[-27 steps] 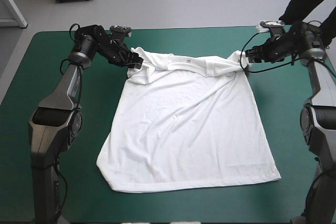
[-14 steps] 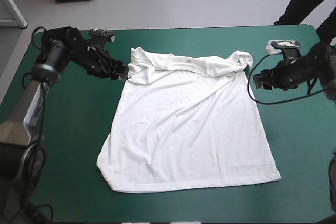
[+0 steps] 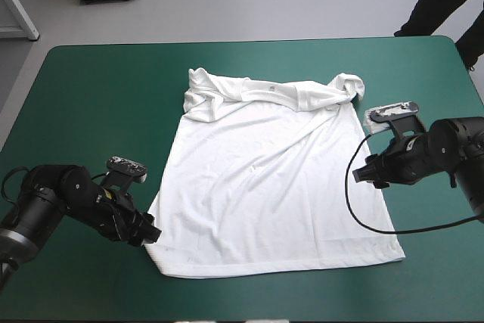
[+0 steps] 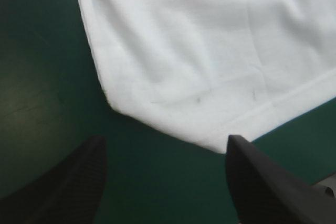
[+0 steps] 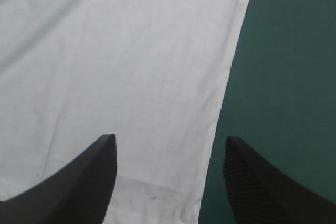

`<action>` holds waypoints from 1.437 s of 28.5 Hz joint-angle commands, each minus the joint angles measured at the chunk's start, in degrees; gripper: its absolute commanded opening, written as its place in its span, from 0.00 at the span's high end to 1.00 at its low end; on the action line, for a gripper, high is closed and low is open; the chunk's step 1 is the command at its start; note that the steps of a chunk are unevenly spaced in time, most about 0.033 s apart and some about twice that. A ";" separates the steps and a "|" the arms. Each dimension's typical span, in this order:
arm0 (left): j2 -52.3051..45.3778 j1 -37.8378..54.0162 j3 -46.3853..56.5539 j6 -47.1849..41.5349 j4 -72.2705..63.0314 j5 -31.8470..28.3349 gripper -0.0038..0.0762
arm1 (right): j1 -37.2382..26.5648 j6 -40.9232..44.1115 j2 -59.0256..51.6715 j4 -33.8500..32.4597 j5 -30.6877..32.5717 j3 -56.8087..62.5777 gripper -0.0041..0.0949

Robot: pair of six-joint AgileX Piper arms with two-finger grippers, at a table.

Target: Fold the cloth

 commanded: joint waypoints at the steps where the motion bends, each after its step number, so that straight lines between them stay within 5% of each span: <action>1: -0.81 -0.42 0.25 0.27 0.02 -3.98 0.37 | 0.08 0.18 -3.15 -0.38 -1.20 1.32 0.39; 21: 13.67 -0.42 1.08 4.44 0.43 -10.50 0.39 | 0.08 3.43 -10.97 -5.59 0.72 10.53 0.39; 30: 14.96 -0.42 5.57 4.79 -0.27 -12.48 0.60 | 0.08 4.74 -10.97 -8.19 3.56 12.66 0.39; 37: 14.96 -0.42 6.93 6.68 -1.89 -12.08 0.98 | 0.08 5.39 -10.97 -8.39 4.22 17.00 0.39; 41: 14.96 -0.42 6.93 7.61 -3.93 -11.28 0.98 | 0.08 5.39 -10.97 -8.39 3.98 20.16 0.39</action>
